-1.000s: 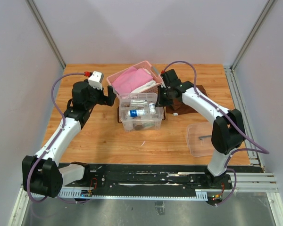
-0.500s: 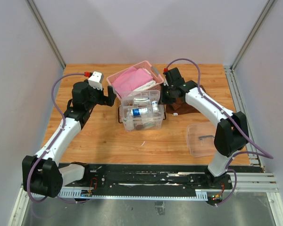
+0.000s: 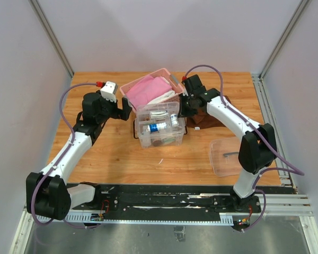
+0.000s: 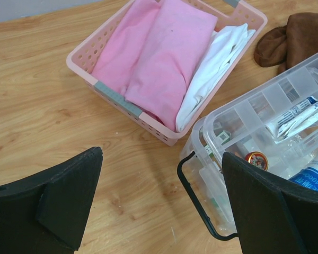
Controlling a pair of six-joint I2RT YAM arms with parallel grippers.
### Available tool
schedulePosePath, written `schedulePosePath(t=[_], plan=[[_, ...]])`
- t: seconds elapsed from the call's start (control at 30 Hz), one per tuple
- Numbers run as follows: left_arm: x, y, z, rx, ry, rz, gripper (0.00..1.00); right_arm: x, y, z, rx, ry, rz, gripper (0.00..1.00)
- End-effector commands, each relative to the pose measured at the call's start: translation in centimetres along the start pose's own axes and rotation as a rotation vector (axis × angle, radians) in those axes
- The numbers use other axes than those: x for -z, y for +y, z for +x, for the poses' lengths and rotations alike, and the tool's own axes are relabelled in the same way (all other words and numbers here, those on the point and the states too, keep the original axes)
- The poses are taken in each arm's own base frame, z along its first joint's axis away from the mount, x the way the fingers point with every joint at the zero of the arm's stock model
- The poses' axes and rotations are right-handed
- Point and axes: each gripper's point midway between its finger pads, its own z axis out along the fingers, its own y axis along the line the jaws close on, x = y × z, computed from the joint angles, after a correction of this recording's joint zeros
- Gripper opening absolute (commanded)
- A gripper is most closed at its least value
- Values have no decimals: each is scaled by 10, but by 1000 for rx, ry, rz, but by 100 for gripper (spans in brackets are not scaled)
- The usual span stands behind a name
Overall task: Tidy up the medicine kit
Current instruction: Place the medicine box compartment inside the medicine box.
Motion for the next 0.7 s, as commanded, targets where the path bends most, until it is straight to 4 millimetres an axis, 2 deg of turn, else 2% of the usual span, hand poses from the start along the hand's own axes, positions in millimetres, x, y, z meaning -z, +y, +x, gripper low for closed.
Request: schedulePosePath(t=[0.0,0.5,0.67], plan=[[-5,-9,-3,-1,-28,50,99,-5,-9,5,10,56,17,0],[-9,-17,-1,-15,-36,84,99,-1,-1,2,14,80,-40,3],[-18,-24,-4,-15,-45,127,98,2,2,-2,18,87,-63,6]])
